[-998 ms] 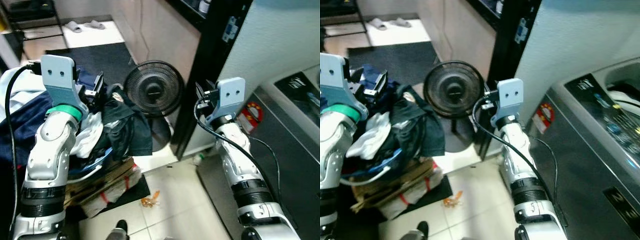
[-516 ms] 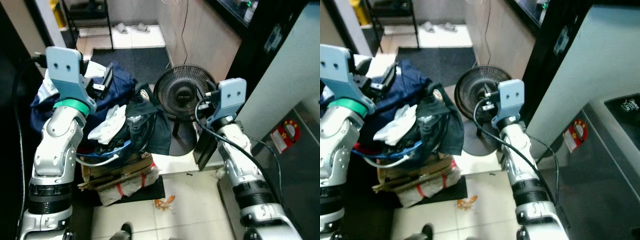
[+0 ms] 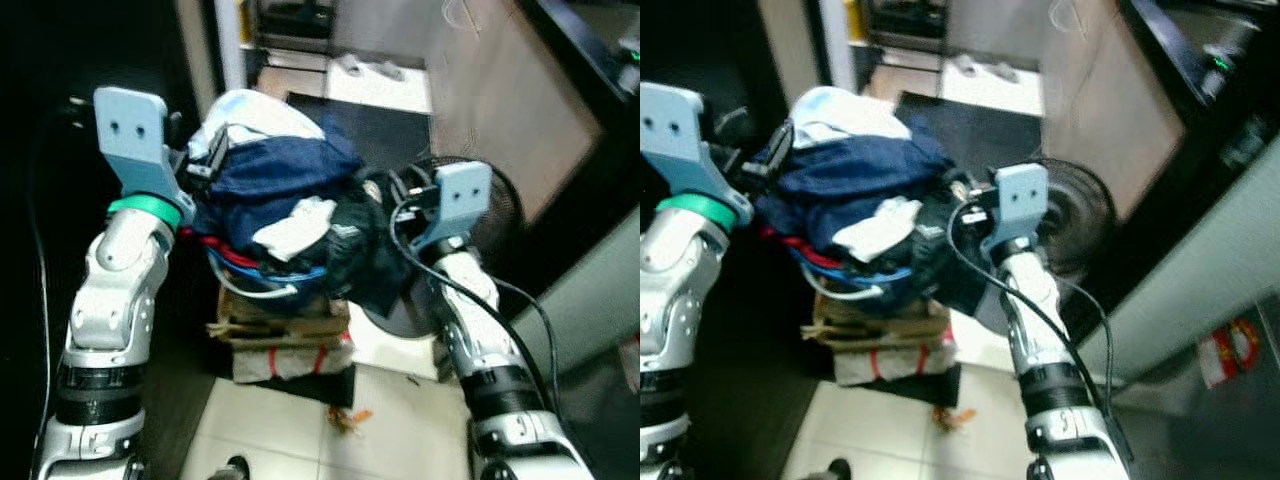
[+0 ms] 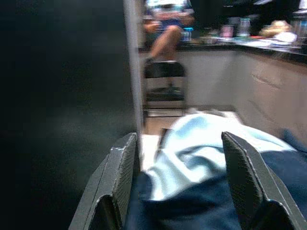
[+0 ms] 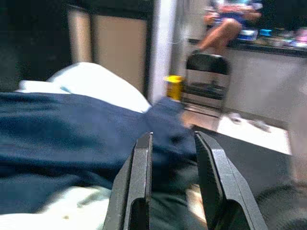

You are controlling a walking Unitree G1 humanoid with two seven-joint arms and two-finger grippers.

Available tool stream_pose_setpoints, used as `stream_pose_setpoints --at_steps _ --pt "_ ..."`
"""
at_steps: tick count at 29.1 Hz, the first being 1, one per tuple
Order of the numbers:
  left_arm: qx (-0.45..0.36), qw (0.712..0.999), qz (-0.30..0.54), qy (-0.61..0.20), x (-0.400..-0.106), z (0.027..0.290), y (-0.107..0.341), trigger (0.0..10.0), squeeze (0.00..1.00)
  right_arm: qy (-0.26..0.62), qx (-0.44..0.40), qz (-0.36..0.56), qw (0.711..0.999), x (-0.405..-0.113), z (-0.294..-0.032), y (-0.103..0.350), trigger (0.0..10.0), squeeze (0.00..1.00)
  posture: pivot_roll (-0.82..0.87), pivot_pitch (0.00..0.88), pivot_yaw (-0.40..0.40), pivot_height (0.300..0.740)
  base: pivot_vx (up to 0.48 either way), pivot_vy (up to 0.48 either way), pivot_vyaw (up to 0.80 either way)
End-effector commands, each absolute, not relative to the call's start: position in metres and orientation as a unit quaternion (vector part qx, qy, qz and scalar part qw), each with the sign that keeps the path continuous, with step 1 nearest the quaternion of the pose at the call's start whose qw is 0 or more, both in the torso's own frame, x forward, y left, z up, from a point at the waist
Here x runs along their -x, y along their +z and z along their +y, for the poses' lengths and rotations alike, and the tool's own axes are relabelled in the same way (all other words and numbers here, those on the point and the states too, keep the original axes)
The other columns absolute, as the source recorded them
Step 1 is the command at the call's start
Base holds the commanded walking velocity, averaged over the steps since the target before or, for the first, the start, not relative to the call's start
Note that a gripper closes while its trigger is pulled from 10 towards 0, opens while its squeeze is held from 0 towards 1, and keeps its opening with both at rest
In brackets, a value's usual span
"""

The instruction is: Clothes washing

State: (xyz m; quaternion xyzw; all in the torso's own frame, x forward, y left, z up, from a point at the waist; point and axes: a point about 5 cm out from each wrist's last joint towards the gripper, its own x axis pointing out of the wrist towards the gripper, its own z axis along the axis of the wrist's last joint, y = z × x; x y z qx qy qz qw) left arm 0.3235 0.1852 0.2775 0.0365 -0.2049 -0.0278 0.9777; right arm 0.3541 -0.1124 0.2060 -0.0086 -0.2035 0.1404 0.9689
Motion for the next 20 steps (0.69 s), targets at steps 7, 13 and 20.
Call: stream_pose_setpoints --at_steps 7,13,20 --pt "-0.036 0.978 -0.201 -0.033 -0.3263 0.1815 0.276 10.0 0.0 0.138 0.005 -0.199 0.97 -0.3536 -0.1172 0.2047 10.0 0.0 0.04 0.048 -0.021 0.74 0.467 0.0 0.0" --pt "-0.034 0.979 -0.2 -0.035 -0.3268 0.1808 0.2755 10.0 0.0 0.139 0.003 -0.192 0.972 -0.3531 -0.1173 0.2017 10.0 0.0 0.03 0.049 -0.021 0.74 0.462 0.0 -0.62" --pt "-0.029 0.98 -0.193 -0.03 -0.3286 0.1811 0.2737 10.0 0.0 0.133 0.009 -0.194 0.972 -0.3536 -0.1205 0.2035 10.0 0.0 0.03 0.051 -0.021 0.74 0.336 0.0 -0.45"
